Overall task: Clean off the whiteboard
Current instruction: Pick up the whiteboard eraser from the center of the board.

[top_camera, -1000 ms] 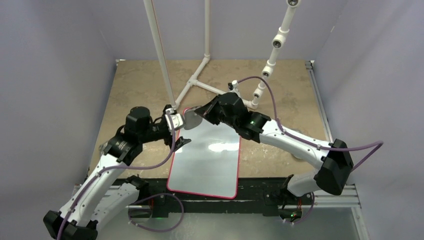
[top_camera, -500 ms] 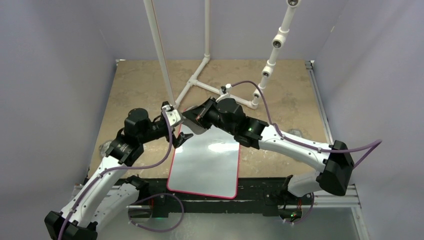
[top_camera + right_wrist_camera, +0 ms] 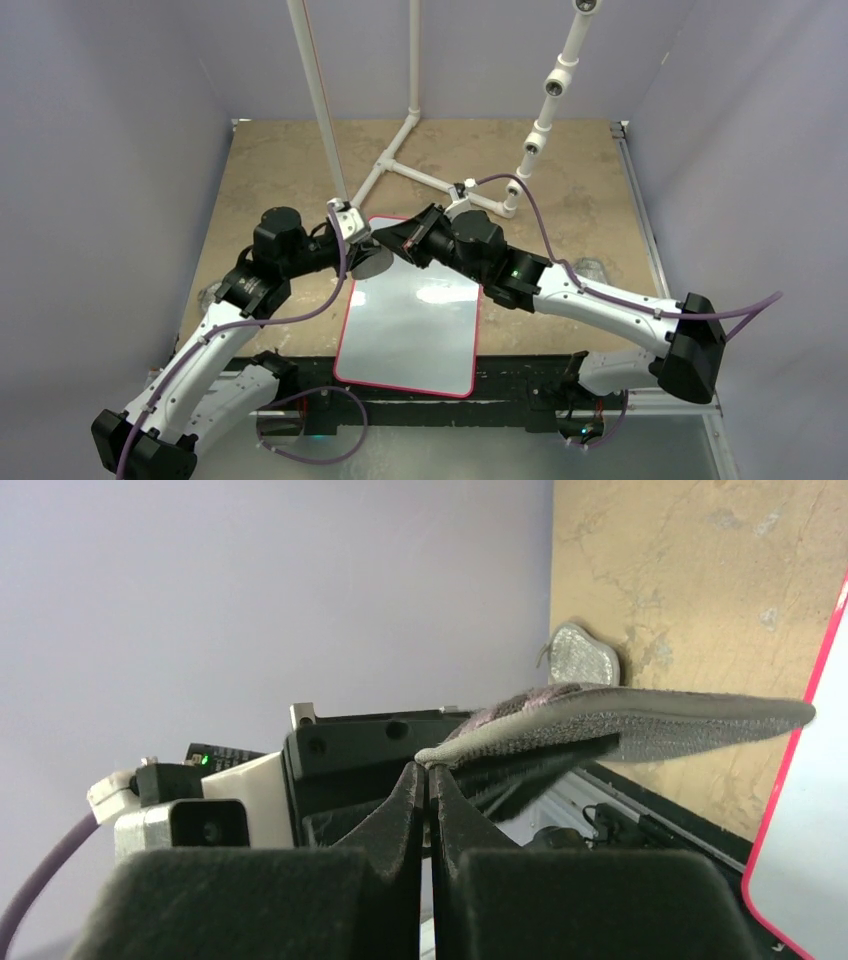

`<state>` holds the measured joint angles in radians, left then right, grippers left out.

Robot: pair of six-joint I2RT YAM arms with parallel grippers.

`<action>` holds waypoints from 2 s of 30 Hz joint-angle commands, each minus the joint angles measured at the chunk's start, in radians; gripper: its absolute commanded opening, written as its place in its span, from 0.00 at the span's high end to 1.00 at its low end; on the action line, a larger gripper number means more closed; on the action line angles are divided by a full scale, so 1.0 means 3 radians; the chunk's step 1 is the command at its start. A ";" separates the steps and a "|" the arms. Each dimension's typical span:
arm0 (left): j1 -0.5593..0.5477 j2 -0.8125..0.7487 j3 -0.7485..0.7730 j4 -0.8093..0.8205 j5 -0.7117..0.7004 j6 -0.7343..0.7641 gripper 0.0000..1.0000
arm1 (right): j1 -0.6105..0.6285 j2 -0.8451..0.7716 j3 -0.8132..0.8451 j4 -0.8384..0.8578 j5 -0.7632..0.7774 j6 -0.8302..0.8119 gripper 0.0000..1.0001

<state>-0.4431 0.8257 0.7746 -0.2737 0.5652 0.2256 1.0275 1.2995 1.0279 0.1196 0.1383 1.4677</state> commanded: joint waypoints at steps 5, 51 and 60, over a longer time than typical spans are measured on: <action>0.0020 -0.0021 0.0217 -0.0253 0.0107 0.0326 1.00 | 0.0021 -0.0203 -0.0060 0.0033 0.0135 0.0087 0.78; 0.0020 0.0093 0.0619 -0.1258 -0.0489 0.0864 0.27 | 0.0064 -0.0959 -0.0005 -0.2931 -0.0342 0.0082 1.00; 0.0020 -0.0396 0.0415 -0.1369 0.0271 0.0994 0.12 | 0.0062 -0.0690 -0.0274 -0.0750 -0.0153 0.0852 1.00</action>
<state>-0.4389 0.7696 0.8841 -0.6552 0.5339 0.5083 1.0462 1.0103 0.9207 -0.4152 0.0620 1.6085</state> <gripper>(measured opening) 0.861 0.029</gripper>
